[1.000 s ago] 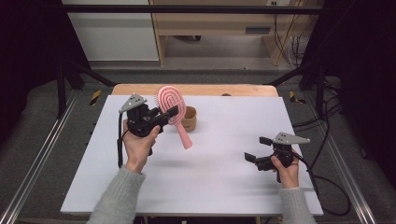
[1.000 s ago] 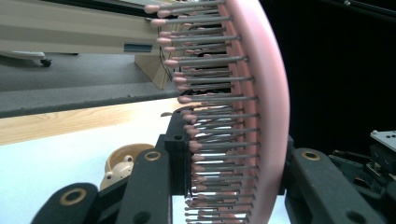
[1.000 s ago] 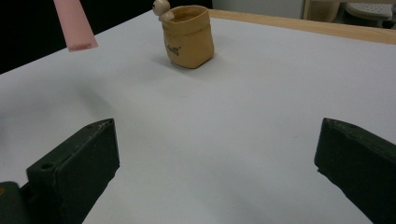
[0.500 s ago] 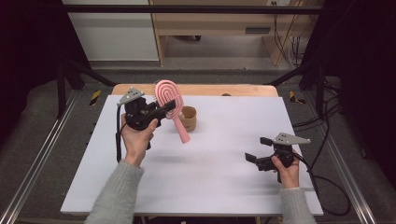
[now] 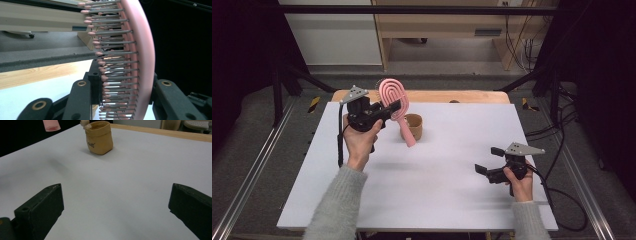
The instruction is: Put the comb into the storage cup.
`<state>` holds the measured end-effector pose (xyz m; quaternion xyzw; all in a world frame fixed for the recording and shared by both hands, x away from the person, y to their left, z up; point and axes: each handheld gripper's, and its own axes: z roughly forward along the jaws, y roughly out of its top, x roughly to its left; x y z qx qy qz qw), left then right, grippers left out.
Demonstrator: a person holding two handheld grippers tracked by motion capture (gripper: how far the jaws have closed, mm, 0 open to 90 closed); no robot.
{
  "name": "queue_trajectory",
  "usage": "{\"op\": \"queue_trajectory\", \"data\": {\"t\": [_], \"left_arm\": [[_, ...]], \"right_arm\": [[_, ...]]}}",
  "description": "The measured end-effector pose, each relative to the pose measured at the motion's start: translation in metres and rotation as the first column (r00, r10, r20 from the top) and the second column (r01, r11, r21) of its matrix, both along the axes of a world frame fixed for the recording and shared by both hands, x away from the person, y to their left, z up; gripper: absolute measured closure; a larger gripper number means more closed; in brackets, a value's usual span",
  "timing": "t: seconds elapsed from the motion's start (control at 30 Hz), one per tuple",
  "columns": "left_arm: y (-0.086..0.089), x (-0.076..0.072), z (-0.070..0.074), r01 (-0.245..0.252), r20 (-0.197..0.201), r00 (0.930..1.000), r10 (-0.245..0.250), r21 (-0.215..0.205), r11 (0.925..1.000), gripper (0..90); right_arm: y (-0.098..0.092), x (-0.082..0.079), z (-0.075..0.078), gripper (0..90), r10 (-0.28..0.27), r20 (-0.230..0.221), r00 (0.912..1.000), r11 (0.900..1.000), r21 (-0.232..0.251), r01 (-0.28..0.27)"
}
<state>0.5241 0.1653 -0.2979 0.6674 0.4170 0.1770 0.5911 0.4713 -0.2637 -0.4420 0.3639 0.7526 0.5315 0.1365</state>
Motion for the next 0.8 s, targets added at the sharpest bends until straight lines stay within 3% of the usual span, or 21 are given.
{"op": "queue_trajectory", "data": {"t": [0.8], "left_arm": [[-0.012, 0.030, 0.018, -0.037, 0.002, 0.9993, 0.037, 0.039, 0.9986, 62.9]], "right_arm": [[0.000, -0.001, 0.000, 0.3, 0.002, -0.001, 1.0000, 1.000, 0.007, -0.002]]}}
